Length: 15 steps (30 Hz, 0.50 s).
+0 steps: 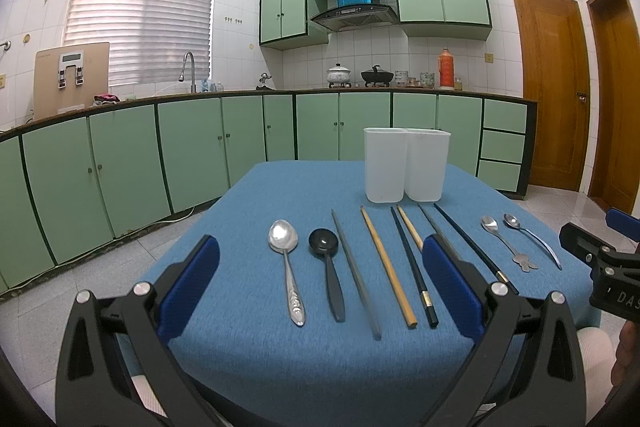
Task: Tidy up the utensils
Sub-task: 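Lower the left tool onto the metal spoon while the right tool approaches another metal spoon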
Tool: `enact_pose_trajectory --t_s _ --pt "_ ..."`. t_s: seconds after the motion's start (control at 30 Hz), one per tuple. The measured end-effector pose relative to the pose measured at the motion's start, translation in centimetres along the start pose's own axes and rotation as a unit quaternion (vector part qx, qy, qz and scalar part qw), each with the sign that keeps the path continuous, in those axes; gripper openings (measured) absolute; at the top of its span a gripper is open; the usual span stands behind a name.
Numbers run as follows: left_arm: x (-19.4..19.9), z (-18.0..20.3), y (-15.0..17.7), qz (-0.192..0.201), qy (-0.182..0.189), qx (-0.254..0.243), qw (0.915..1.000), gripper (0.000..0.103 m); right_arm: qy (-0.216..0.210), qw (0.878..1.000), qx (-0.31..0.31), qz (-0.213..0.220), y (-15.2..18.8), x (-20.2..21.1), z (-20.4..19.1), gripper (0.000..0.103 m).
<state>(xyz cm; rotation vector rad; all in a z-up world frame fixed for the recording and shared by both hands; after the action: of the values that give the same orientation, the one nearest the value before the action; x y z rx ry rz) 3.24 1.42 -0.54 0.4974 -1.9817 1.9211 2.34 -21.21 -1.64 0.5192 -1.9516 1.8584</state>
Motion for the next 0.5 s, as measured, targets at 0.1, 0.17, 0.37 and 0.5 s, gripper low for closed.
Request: enact_pose_trajectory --t_s 0.1,0.17,0.37,0.5 --pt "-0.2 -0.3 -0.3 -0.005 -0.002 -0.001 1.0 0.098 0.005 1.0 0.004 0.001 -0.2 -0.3 0.2 0.097" --pt "-0.5 -0.8 -0.7 -0.009 -0.009 0.001 0.9999 0.098 0.004 1.0 0.004 -0.001 -0.5 -0.6 0.1 0.097" --pt "-3.2 -3.3 -2.6 -0.049 -0.022 0.009 0.9985 0.098 0.003 1.0 0.003 -0.01 -2.6 -2.0 1.6 0.097" --pt "-5.8 -4.6 -4.4 -0.079 -0.046 0.0 0.9958 0.098 -0.004 1.0 0.001 -0.022 -4.4 -3.7 2.8 0.097"
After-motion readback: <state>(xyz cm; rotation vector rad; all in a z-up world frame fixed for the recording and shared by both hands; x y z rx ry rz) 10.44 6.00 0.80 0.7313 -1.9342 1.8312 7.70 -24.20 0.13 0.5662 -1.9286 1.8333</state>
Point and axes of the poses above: each gripper's, at about its wrist camera, not at the fingertips, and x roughly against the way its jaws point, z to its right, y to its underside, the point moved 4 cm from there along -x, roughly the way its jaws point, and after that the axes turned 12 degrees about -z, right-handed, at the moved point
